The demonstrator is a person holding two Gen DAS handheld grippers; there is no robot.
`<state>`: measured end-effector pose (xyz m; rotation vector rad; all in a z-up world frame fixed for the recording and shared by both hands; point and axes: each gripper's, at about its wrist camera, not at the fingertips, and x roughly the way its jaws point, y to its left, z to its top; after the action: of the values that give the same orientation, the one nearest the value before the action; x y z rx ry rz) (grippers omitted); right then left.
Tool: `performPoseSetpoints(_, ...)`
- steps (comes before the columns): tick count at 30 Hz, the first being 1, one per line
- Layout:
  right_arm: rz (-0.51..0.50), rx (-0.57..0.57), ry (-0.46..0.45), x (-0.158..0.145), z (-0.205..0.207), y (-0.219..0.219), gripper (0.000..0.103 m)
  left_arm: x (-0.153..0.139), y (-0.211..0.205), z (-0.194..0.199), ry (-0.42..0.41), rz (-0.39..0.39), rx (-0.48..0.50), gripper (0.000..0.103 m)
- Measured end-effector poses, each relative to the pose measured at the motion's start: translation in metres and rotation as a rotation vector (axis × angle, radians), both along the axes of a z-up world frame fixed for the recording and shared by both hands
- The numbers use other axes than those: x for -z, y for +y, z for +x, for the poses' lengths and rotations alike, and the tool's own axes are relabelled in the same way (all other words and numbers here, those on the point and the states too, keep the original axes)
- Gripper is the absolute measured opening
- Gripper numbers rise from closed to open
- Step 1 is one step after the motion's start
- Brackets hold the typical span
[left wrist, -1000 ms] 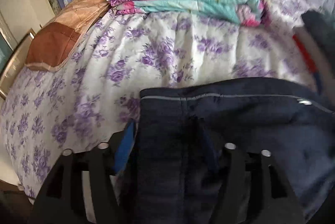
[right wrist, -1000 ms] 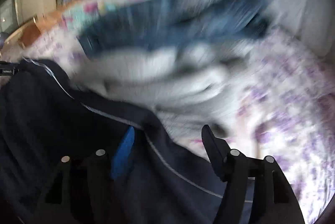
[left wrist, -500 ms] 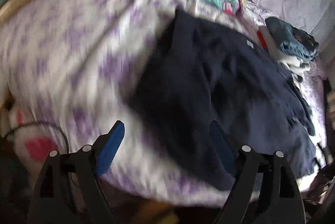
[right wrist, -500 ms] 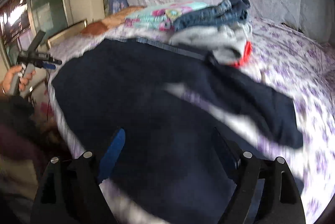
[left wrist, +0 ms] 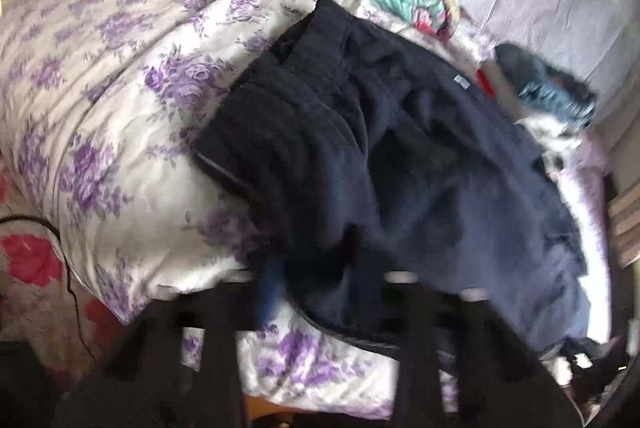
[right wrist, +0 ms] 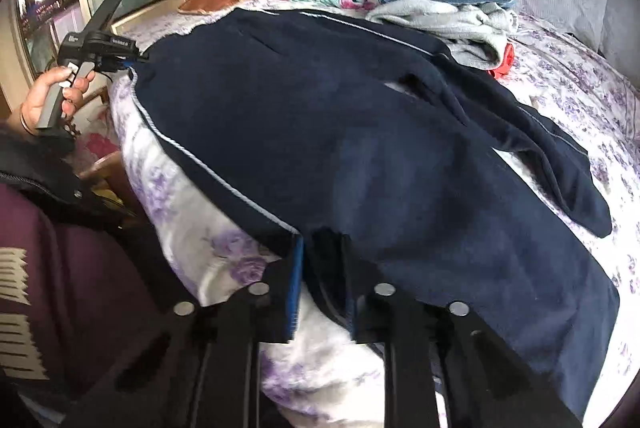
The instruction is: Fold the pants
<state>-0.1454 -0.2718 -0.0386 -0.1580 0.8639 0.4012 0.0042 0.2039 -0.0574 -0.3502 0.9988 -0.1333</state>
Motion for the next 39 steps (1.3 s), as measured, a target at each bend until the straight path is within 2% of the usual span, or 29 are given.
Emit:
performPoseSetpoints(3, 0.094, -0.020, 0.018, -0.006, -0.012, -0.008, 0.010, -0.010, 0.016, -0.016, -0.031, 0.006, -0.039, 0.015)
performPoseSetpoints(6, 0.107, -0.044, 0.046, -0.004, -0.022, -0.012, 0.009, -0.017, 0.023, -0.031, -0.045, 0.023, -0.041, 0.014)
performPoseSetpoints(10, 0.130, -0.037, 0.096, 0.008, -0.022, -0.017, 0.013, -0.009, 0.027, -0.037, -0.017, 0.044, -0.040, 0.015)
performPoseSetpoints(11, 0.156, -0.017, 0.088, 0.003, -0.021, -0.022, 0.025, -0.009, 0.026, -0.036, -0.010, 0.053, -0.033, 0.018)
performPoseSetpoints(12, 0.160, 0.021, 0.060, -0.004, -0.021, -0.028, 0.049, -0.007, 0.025, -0.034, 0.003, 0.077, -0.019, 0.020)
performPoseSetpoints(13, 0.164, 0.072, 0.006, -0.014, -0.022, -0.036, 0.060, -0.007, 0.025, -0.033, 0.020, 0.104, -0.009, 0.031)
performPoseSetpoints(14, 0.198, 0.149, -0.071, -0.029, -0.021, -0.054, 0.075, -0.008, 0.027, -0.033, 0.030, 0.121, -0.016, 0.049)
performPoseSetpoints(15, 0.247, 0.220, -0.112, -0.041, -0.018, -0.072, 0.079, -0.011, 0.030, -0.034, 0.036, 0.130, -0.028, 0.058)
performPoseSetpoints(16, 0.280, 0.286, -0.129, -0.048, -0.012, -0.088, 0.080, -0.016, 0.034, -0.036, 0.033, 0.132, -0.039, 0.063)
performPoseSetpoints(18, 0.338, 0.470, -0.142, -0.058, 0.008, -0.136, 0.080, -0.030, 0.041, -0.042, 0.000, 0.130, -0.055, 0.063)
performPoseSetpoints(21, 0.286, 0.629, -0.130, -0.053, 0.041, -0.180, 0.080, -0.059, 0.035, -0.057, -0.095, 0.137, -0.075, 0.063)
performPoseSetpoints(23, 0.288, 0.703, -0.063, -0.036, 0.070, -0.205, 0.080, -0.068, 0.016, -0.064, -0.139, 0.153, -0.036, 0.066)
performPoseSetpoints(25, 0.313, 0.768, 0.020, -0.013, 0.091, -0.221, 0.079, -0.068, -0.017, -0.069, -0.160, 0.125, 0.064, 0.070)
performPoseSetpoints(26, 0.338, 0.784, 0.076, 0.003, 0.103, -0.227, 0.062, -0.066, -0.030, -0.070, -0.158, 0.111, 0.108, 0.070)
performPoseSetpoints(27, 0.354, 0.776, 0.106, 0.013, 0.110, -0.229, 0.022, -0.062, -0.046, -0.069, -0.151, 0.100, 0.159, 0.070)
performPoseSetpoints(28, 0.361, 0.765, 0.118, 0.018, 0.114, -0.228, 0.021, -0.055, -0.066, -0.067, -0.140, 0.097, 0.223, 0.070)
performPoseSetpoints(29, 0.348, 0.751, 0.058, 0.011, 0.111, -0.225, 0.016, -0.050, -0.080, -0.065, -0.133, 0.103, 0.259, 0.070)
performPoseSetpoints(32, 0.256, 0.716, -0.107, -0.026, 0.092, -0.214, 0.014, -0.031, -0.110, -0.054, -0.077, 0.116, 0.341, 0.070)
performPoseSetpoints(33, 0.216, 0.720, -0.116, -0.032, 0.088, -0.213, 0.014, -0.025, -0.114, -0.051, -0.063, 0.117, 0.353, 0.071)
performPoseSetpoints(35, 0.182, 0.723, -0.005, -0.016, 0.097, -0.220, 0.015, -0.010, -0.123, -0.042, -0.016, 0.130, 0.370, 0.071)
performPoseSetpoints(37, 0.133, 0.694, 0.140, 0.015, 0.109, -0.221, 0.021, 0.001, -0.131, -0.031, 0.014, 0.144, 0.368, 0.071)
performPoseSetpoints(38, 0.136, 0.687, 0.111, 0.012, 0.107, -0.224, 0.024, 0.002, -0.132, -0.029, 0.012, 0.149, 0.368, 0.073)
performPoseSetpoints(39, 0.134, 0.697, 0.108, 0.008, 0.106, -0.225, 0.037, 0.003, -0.135, -0.028, 0.005, 0.152, 0.371, 0.076)
